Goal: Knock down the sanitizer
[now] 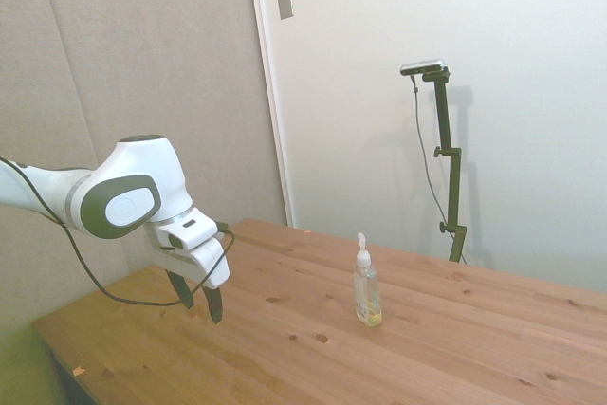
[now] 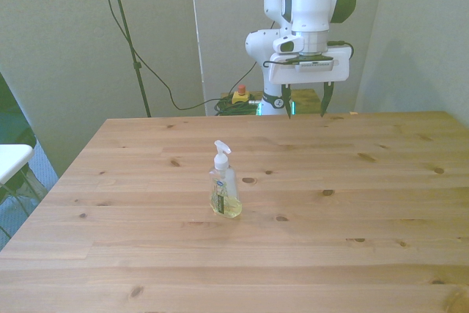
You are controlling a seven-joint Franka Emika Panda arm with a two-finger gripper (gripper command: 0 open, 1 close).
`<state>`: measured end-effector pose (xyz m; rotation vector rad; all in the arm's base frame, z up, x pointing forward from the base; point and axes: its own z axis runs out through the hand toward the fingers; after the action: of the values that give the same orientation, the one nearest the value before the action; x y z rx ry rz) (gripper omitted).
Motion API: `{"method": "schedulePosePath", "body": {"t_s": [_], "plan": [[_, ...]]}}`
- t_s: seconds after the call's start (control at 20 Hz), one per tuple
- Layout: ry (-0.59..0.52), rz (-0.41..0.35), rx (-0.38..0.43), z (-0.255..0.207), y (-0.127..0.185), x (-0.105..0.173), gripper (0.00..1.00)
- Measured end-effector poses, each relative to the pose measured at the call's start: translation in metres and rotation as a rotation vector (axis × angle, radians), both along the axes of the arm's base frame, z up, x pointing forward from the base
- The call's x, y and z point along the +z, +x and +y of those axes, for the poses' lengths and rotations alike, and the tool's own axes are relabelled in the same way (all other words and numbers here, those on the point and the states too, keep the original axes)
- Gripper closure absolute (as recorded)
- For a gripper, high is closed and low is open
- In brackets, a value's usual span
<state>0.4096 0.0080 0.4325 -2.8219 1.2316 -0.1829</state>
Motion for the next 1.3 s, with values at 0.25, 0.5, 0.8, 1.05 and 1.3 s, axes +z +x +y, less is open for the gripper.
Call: {"method": "schedulePosePath", "body": {"t_s": [0.25,0.5,0.8,1.05,1.3], "plan": [[0.000,-0.005,-0.042,-0.020,0.001,0.002,0.00],[0.011,-0.046,-0.165,-0.084,0.005,0.019,1.00],[0.018,-0.067,-0.234,-0.127,0.032,0.029,1.00],[0.011,-0.069,-0.262,-0.150,0.073,0.027,1.00],[0.005,-0.067,-0.281,-0.164,0.104,0.022,1.00]]}}
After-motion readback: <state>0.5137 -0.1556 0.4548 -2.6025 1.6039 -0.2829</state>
